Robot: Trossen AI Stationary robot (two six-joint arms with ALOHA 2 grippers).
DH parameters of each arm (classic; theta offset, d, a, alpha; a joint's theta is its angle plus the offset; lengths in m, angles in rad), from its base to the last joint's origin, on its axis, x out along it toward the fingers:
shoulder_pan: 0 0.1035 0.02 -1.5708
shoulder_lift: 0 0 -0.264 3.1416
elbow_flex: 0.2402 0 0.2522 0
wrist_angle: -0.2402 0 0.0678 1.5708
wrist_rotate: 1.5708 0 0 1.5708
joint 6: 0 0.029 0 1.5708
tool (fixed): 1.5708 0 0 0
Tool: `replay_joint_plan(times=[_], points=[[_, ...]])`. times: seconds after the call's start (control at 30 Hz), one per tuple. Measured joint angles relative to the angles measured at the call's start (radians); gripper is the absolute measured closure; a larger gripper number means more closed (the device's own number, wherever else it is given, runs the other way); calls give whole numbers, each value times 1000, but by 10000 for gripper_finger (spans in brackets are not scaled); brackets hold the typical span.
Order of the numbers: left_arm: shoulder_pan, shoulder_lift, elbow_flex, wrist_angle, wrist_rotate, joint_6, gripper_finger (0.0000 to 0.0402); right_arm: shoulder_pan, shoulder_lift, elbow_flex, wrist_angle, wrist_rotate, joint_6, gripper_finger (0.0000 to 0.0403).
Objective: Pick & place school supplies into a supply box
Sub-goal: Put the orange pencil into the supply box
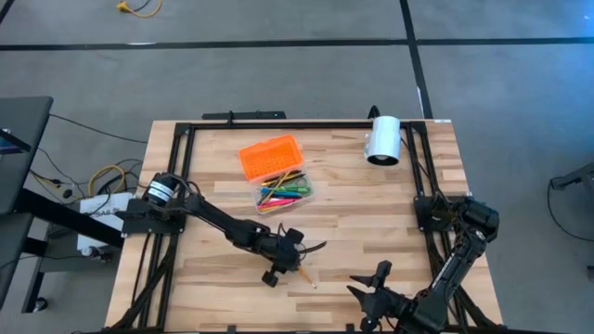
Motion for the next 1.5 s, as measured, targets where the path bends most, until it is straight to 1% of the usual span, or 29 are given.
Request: replay_joint_plan(times=[0.17, 0.3, 0.4, 0.6, 0.7, 0.8, 0.87, 1.03, 1.13, 1.3, 1.5], points=[[-14, 0, 0, -9, -29, -42, 379, 0, 0, 0, 0, 0, 0, 278], [-33, -1, 0, -11, -71, -96, 390, 0, 0, 0, 1, -3, 0, 278], [-54, -1, 0, -13, -105, -142, 385, 0, 0, 0, 1, -12, 0, 278], [-80, -1, 1, -17, -117, -178, 356, 0, 0, 0, 2, -17, 0, 278], [-80, -10, 14, -63, -109, -170, 345, -1, 0, 0, 1, -17, -7, 278], [-83, -30, 59, -227, -111, -165, 342, -7, 0, 0, -1, -17, -8, 278], [-94, -36, 95, -345, -135, -153, 341, -10, 0, 0, -3, -17, -8, 278], [-108, -30, 168, -480, -159, -99, 341, -16, 0, 0, -3, -26, -9, 278], [-108, -28, 200, -520, -160, -84, 341, -16, 0, 0, -4, -29, -10, 278], [-105, -26, 219, -504, -159, 1, 340, -16, 0, 0, -7, -31, -11, 278], [-79, -26, 219, -483, -107, 31, 340, -16, 0, 0, -8, -49, -11, 278]])
